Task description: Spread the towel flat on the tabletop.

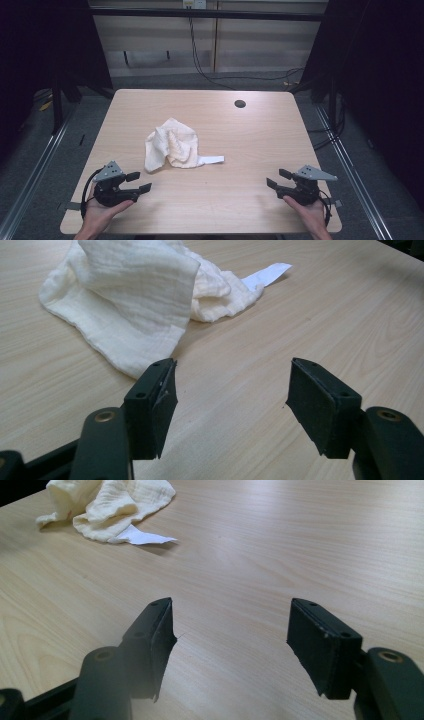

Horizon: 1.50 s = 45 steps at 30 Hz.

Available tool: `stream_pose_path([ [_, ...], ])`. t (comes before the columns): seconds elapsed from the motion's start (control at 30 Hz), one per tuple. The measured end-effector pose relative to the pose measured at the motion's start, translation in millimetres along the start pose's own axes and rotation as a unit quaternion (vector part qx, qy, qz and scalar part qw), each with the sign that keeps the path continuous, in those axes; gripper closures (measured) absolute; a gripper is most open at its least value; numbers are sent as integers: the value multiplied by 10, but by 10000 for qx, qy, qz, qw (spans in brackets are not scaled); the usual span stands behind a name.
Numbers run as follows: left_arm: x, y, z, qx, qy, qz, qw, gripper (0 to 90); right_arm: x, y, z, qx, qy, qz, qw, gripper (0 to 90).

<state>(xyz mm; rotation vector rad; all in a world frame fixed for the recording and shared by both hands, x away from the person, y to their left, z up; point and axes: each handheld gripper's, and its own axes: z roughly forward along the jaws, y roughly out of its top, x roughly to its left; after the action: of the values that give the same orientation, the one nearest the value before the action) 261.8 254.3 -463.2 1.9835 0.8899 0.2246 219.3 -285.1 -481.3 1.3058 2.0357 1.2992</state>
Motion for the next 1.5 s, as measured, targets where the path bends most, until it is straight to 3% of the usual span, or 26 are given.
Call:
stream_pose_path([
  [0.17,22,9,9,-44,-97,-103,9999,403,17,13,0,81,117,-73,9999,359],
  [0.27,47,29,39,-22,-139,-154,9998,441,23,32,8,59,220,8,9997,349],
  [0.5,36,58,22,-6,-149,-178,9997,434,33,34,9,126,306,1,9995,343],
  [0.63,5,146,-16,-93,-143,61,9998,458,57,47,-22,131,342,-13,9993,342],
  [0.67,-4,164,-27,-138,-145,115,9997,479,73,46,-17,144,453,-2,9989,333],
  [0.8,-13,252,-47,-166,-335,311,9988,532,112,48,-7,190,514,-59,9985,332],
  [0.97,75,340,25,14,-377,281,9989,539,131,64,30,186,634,-123,9977,332],
  [1.07,145,445,85,-3,-187,289,9994,523,140,61,37,209,671,-157,9974,332],
  [1.33,242,762,278,-73,-402,647,9971,595,145,59,14,197,583,-216,9979,328],
  [1.5,303,881,364,-21,-399,603,9974,533,155,61,27,195,596,-215,9978,322],
])
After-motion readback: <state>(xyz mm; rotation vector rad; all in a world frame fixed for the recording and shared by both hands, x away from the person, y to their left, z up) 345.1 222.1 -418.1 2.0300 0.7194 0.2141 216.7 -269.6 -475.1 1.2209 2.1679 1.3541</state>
